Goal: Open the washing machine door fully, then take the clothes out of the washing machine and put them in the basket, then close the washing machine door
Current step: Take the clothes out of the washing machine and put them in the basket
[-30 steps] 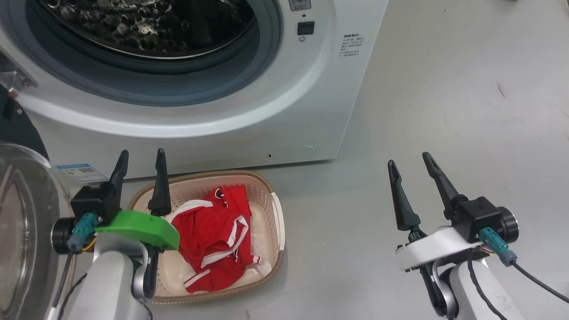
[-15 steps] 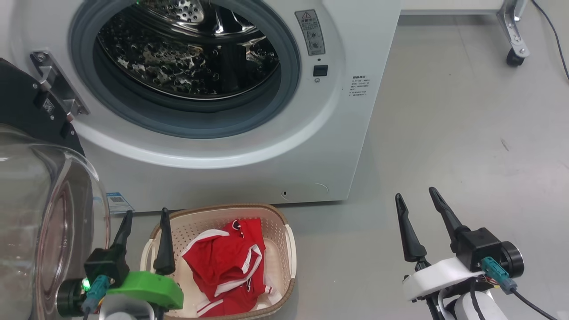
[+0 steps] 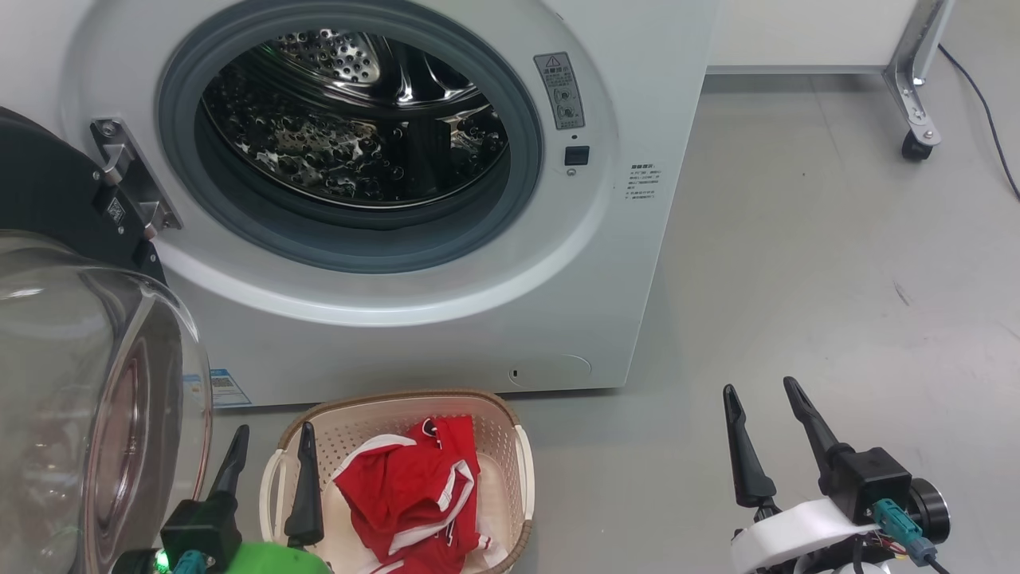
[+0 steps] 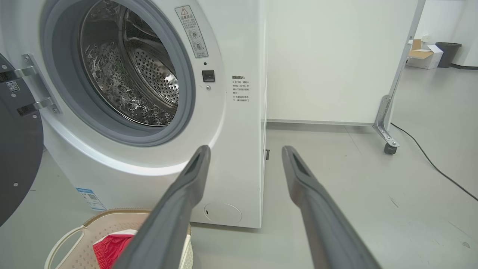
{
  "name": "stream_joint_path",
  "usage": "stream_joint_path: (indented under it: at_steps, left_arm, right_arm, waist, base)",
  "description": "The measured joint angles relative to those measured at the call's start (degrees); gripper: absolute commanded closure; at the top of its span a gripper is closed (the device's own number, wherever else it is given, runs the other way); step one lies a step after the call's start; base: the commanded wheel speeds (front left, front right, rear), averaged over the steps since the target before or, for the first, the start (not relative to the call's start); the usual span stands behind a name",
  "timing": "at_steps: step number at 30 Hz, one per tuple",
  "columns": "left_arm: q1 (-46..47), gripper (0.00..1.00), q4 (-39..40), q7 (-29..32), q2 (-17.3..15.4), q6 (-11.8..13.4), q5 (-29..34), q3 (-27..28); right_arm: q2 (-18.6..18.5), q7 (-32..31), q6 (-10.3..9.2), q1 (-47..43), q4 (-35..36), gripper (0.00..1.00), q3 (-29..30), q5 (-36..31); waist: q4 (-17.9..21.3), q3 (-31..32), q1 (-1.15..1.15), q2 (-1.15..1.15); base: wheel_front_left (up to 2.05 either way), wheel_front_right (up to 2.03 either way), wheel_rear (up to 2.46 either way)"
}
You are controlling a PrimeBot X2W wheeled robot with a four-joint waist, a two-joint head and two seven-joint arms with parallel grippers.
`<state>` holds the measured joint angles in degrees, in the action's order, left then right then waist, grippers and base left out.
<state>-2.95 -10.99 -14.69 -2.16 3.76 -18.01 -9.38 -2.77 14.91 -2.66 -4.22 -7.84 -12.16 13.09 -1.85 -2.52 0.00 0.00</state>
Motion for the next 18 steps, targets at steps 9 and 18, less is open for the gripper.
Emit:
stream_joint_path:
  at_steps: [9, 18]
  left_arm:
    - [-2.4, 0.0, 1.7, 0.0, -0.1, 0.3, 1.2, -2.0]
    - [-3.1, 0.0, 3.0, 0.0, -0.2, 0.6, 2.6, -2.4]
  right_arm:
    - [0.1, 0.0, -0.11, -0.9, 0.7, 0.0, 0.3, 0.0]
    - [0.2, 0.0, -0.44, -1.1, 1.0, 0.0, 0.3, 0.0]
  waist:
    - [-0.1, 0.3, 0.0, 0.0]
    - [-0.2, 0.7, 0.0, 0.0]
  base:
    - [0.0, 0.0, 0.0]
    - [0.0, 0.0, 0.0]
